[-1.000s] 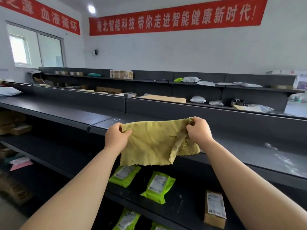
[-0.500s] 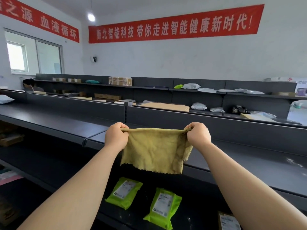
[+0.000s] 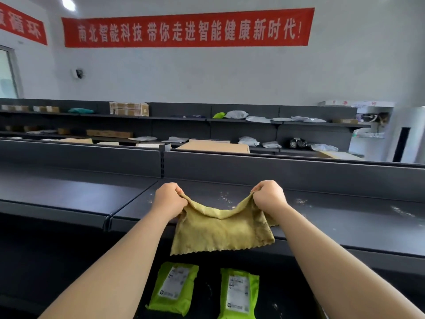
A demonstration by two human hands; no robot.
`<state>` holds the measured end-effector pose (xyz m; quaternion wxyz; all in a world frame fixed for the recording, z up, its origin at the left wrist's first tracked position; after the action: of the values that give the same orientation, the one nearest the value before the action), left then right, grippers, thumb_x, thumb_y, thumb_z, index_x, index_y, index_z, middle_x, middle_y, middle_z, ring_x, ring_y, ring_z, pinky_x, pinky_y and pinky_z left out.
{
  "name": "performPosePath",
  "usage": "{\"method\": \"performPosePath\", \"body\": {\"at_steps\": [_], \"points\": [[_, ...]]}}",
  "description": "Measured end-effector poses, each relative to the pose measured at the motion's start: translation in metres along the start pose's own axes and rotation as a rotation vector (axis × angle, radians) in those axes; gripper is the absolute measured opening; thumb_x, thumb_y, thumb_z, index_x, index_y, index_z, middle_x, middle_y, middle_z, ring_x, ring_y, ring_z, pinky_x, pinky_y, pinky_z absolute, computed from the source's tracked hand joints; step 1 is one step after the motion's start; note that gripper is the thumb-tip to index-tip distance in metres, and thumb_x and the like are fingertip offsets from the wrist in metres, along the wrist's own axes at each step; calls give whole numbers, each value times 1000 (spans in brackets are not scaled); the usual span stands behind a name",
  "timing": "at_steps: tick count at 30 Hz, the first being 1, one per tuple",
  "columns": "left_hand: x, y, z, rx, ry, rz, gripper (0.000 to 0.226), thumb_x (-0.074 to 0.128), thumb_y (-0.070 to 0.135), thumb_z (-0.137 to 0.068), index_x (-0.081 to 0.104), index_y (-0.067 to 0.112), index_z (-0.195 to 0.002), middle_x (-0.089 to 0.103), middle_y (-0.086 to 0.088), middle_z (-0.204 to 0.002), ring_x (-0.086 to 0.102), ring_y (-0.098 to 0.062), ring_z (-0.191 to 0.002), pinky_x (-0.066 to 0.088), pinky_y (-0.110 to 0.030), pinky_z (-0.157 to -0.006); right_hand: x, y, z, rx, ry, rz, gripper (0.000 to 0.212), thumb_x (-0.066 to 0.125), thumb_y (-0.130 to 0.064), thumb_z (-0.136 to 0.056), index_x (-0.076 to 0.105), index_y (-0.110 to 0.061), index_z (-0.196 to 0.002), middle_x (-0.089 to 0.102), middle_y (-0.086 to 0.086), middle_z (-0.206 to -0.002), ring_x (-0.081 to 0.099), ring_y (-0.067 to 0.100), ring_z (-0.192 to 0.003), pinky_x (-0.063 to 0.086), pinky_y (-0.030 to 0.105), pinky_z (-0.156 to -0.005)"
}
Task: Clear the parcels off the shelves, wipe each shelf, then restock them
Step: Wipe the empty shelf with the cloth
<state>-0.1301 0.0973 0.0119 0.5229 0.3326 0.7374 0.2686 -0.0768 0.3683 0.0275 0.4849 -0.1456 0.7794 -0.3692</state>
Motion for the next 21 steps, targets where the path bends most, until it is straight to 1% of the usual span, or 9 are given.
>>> {"method": "performPosePath", "body": {"at_steps": [2, 4, 6, 8, 10, 11, 13, 17, 21], "points": [[2, -7, -5, 15, -66, -2, 7, 64, 3, -76, 65, 9, -77, 68, -8, -83, 67, -26, -77, 59, -41, -71, 17, -2, 7, 2, -71, 55, 25, 48, -3, -81, 69, 6, -91, 69, 21, -100, 54, 22, -73, 53, 40, -68], [4, -12, -7, 55, -112, -51, 8, 67, 8, -77, 68, 15, -72, 69, -2, -80, 67, -19, -76, 57, -34, -68, 30, -5, 14, -20, -145, 165, 28, 53, -12, -83, 66, 10, -96, 69, 20, -95, 51, 20, -72, 54, 44, -72], [3, -14, -7, 116, -153, -109, 16, 69, 13, -78, 68, 23, -65, 68, 6, -76, 62, -10, -71, 48, -22, -56, 42, -10, 23, -37, -215, 311, 34, 58, -32, -86, 65, 1, -90, 64, 7, -89, 57, 20, -75, 51, 37, -66], [4, -19, -7, 166, -197, -141, 16, 70, 15, -79, 70, 24, -66, 67, 8, -76, 59, -6, -69, 39, -17, -51, 54, -15, 32, -20, -272, 429, 42, 58, -53, -82, 60, -12, -85, 62, 1, -92, 59, 17, -79, 47, 29, -60], [3, -24, -7, 214, -231, -181, 11, 70, 17, -81, 75, 23, -73, 68, 10, -78, 58, -3, -71, 36, -15, -51, 70, -14, 37, 38, -326, 493, 68, 52, -69, -77, 61, -12, -112, 62, 5, -118, 60, 24, -104, 51, 34, -81], [2, -27, -7, 234, -248, -198, 10, 69, 18, -82, 76, 24, -77, 68, 11, -79, 57, -3, -71, 36, -16, -51, 77, -13, 39, 70, -338, 512, 85, 47, -76, -75, 53, -13, -131, 55, 7, -134, 53, 30, -119, 47, 41, -96], [-1, -34, -8, 257, -286, -206, 13, 67, 19, -83, 76, 27, -82, 68, 13, -81, 59, -5, -74, 42, -20, -56, 88, -13, 41, 110, -333, 534, 104, 37, -85, -72, 34, -13, -148, 36, 10, -152, 35, 35, -137, 31, 49, -111], [-20, -56, -15, 257, -221, -252, 22, 60, 19, -86, 71, 29, -103, 67, 10, -108, 60, -13, -102, 50, -33, -89, 100, -14, 40, 107, -263, 559, 107, 34, -81, -77, 11, -9, -154, 12, 10, -161, 8, 35, -147, 5, 53, -117], [-45, -88, -25, 194, -135, -440, 37, 51, 25, -94, 55, 23, -130, 52, 3, -137, 49, -21, -123, 44, -36, -97, 107, -18, 28, 41, -292, 528, 88, 29, -65, -88, 11, -11, -154, 9, 6, -162, 7, 31, -148, 1, 52, -118]]}}
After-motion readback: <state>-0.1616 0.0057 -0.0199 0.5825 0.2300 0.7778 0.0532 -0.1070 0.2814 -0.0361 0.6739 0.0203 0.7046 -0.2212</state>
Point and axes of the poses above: each hand's wrist, its own z-axis away from the middle knuckle, its own x-axis out of the palm, y = z × x, the point moved 5 cm from there along -z, towards the middle knuckle
